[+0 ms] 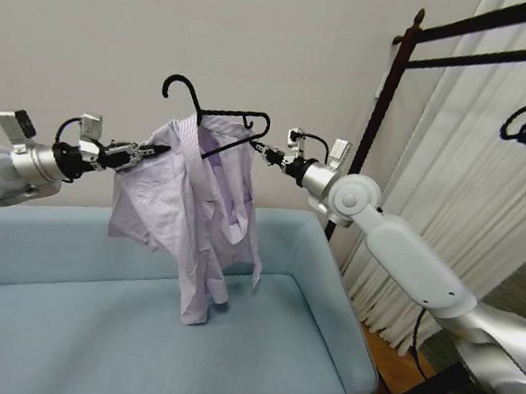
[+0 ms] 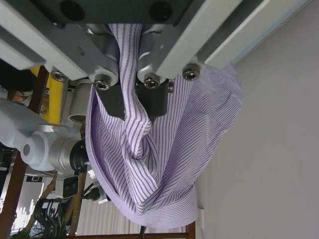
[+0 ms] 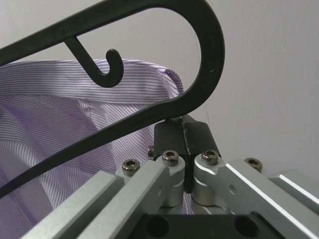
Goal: Pick up the clothes from the sofa and hang them on the clothes hanger.
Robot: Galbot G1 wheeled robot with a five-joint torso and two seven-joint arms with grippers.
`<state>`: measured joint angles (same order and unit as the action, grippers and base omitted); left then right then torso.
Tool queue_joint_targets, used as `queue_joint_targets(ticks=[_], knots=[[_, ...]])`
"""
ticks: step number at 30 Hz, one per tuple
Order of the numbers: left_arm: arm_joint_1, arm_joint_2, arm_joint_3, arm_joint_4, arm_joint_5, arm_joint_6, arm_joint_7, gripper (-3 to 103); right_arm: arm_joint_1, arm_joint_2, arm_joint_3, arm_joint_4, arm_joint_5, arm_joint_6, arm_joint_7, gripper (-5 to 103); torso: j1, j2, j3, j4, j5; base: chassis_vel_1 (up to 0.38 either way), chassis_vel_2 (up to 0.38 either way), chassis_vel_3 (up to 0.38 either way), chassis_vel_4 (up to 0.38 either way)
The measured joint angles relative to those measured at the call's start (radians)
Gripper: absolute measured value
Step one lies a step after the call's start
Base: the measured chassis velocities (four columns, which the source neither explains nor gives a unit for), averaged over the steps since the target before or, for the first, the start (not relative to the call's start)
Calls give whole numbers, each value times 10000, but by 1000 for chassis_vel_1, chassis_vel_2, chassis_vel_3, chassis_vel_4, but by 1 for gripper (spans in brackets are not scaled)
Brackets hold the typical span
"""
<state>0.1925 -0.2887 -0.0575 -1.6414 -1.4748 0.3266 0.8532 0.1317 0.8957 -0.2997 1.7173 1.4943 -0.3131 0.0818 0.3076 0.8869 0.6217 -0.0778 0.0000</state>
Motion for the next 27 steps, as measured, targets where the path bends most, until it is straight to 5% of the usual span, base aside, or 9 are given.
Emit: queue_joint_targets(ticks=[13, 27], knots=[[312, 352, -172, -204, 500, -77, -411, 2, 703, -592, -813, -277, -1783, 331, -994, 0, 0, 0, 0, -1, 1, 0, 0, 0, 0], [53, 53, -229, -356, -1517, -101, -1072, 2, 596, -621, -1050, -33, -1504, 324, -925, 0, 0, 0, 0, -1, 1, 0, 0, 0, 0]])
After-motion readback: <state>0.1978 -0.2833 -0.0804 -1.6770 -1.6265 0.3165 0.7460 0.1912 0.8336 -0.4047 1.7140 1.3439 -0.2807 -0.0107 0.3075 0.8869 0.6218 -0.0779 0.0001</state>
